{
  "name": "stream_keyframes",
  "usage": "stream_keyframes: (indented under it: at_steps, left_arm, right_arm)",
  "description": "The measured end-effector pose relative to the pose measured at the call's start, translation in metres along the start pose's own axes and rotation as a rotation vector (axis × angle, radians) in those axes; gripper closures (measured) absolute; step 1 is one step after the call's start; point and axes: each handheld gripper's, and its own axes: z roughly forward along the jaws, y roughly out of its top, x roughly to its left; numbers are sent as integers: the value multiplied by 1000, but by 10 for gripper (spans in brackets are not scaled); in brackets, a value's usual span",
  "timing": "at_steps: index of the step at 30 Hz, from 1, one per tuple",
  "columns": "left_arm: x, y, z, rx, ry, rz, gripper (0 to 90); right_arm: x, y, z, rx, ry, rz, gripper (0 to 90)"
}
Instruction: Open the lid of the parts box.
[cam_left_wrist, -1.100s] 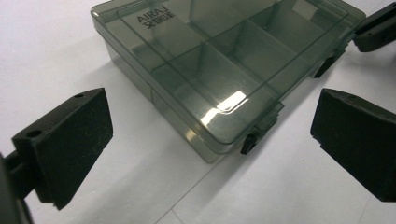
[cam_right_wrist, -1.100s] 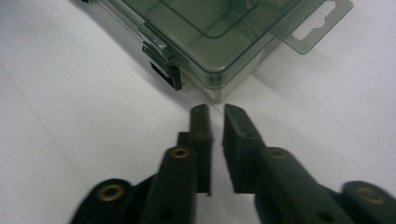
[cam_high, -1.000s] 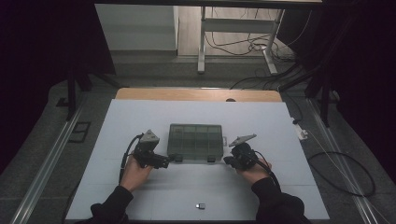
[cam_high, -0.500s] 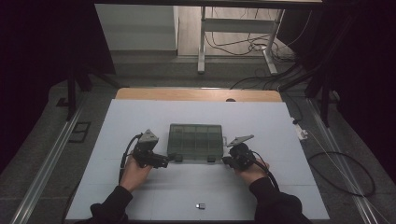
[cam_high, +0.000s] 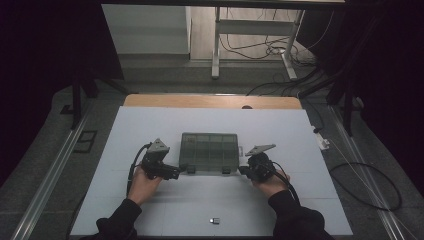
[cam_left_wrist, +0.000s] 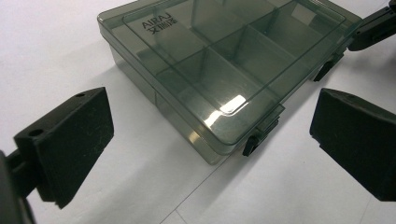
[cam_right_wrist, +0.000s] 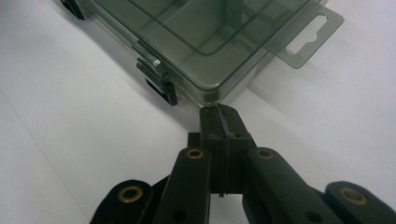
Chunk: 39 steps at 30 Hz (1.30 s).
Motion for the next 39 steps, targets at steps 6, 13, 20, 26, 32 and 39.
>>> stream_keyframes:
  at_steps: [6,13,20,26,32,39]
  left_arm:
    - [1,0,-1,0,4,-4,2]
    - [3,-1,-2,2,12,-6,2]
    - [2,-1,-1,13,7,-2,2]
    - [4,2,-5,6,-13,-46,16]
    - [7,3,-9,6,-16,-64,24]
    - [4,4,-9,41,6,-30,15]
  right_arm:
    - [0,0,-3,-3,5,0,895]
    - [-1,0,-6,-20,8,11,894]
    - [0,0,-7,-29,12,10,895]
    - [2,2,-13,-65,11,8,895]
    - [2,5,-18,-102,6,9,895]
    - [1,10,-24,-136,5,14,895]
